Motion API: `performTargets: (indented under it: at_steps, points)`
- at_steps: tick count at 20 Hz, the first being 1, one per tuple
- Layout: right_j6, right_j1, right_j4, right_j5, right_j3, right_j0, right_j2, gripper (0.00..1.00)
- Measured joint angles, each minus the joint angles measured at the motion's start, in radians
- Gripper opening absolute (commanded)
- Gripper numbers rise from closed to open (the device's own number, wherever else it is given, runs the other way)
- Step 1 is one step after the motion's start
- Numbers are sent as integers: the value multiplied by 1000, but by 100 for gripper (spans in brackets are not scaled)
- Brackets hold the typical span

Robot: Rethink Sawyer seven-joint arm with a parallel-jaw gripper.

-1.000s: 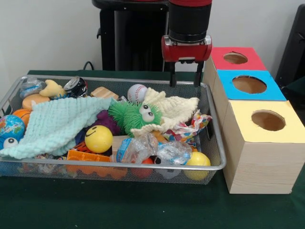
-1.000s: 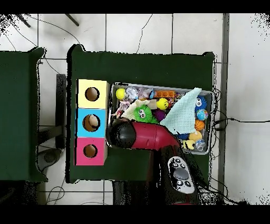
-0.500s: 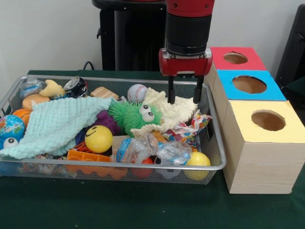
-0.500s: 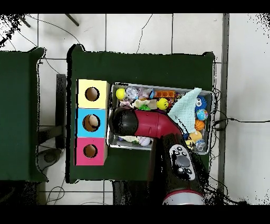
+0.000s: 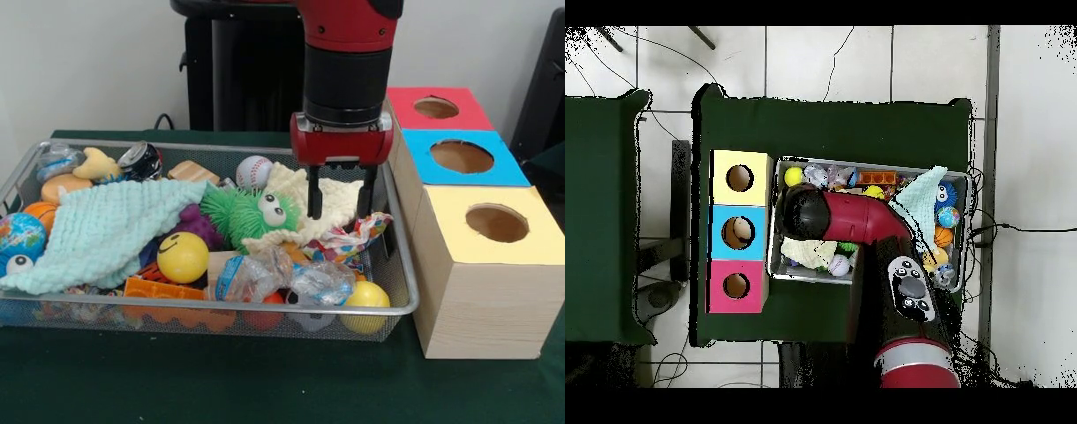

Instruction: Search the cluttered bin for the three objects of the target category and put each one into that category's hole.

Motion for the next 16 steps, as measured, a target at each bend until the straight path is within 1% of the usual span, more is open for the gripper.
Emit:
performTargets:
  at_steps: [10,16]
  points:
    - [0,28,0,0,-45,20,0,100]
    - [0,51,0,0,-64,58,-16,100]
